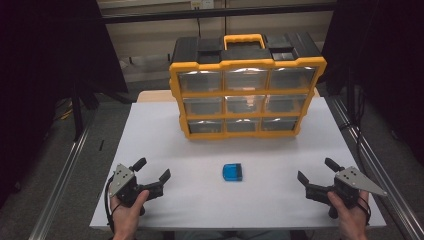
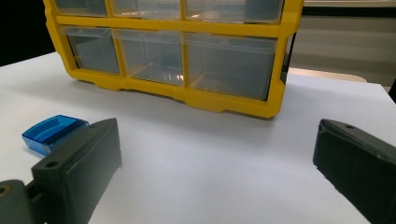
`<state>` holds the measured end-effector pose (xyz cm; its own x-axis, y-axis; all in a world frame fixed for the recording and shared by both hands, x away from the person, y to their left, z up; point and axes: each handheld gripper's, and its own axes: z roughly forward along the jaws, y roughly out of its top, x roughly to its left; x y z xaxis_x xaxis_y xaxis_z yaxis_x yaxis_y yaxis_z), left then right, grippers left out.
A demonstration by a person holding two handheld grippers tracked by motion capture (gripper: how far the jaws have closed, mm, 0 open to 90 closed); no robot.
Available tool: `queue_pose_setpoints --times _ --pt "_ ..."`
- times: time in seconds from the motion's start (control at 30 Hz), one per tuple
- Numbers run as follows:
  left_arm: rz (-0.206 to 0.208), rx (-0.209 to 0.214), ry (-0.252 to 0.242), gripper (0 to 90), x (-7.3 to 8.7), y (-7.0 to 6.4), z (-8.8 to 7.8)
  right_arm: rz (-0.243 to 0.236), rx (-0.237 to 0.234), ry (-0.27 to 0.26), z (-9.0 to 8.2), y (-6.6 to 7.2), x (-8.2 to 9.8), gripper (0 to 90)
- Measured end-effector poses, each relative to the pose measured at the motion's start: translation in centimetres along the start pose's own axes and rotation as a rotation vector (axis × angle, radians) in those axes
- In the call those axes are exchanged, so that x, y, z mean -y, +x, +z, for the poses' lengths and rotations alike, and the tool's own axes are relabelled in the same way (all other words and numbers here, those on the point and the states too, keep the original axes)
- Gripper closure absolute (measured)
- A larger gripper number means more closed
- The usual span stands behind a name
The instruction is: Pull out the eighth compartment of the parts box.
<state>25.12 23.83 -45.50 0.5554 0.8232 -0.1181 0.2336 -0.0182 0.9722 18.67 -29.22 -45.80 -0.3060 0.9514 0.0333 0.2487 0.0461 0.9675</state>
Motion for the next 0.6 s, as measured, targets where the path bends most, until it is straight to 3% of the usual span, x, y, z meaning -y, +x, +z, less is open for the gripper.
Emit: queue_pose_setpoints --times 0.07,0.47,0.6 --pt "-0.010 0.002 -0.006 4.5 0.0 -0.1 0.2 0.000 0.001 0.001 0.0 0.0 0.0 0.9" --pt "0.068 0.015 0.083 4.7 -0.1 -0.6 0.8 0.006 -0.017 0.015 0.1 0.0 0.1 0.9" --pt "0.129 0.036 0.087 4.7 -0.4 -1.2 1.1 0.000 -0.018 0.015 0.0 0.2 0.1 0.9"
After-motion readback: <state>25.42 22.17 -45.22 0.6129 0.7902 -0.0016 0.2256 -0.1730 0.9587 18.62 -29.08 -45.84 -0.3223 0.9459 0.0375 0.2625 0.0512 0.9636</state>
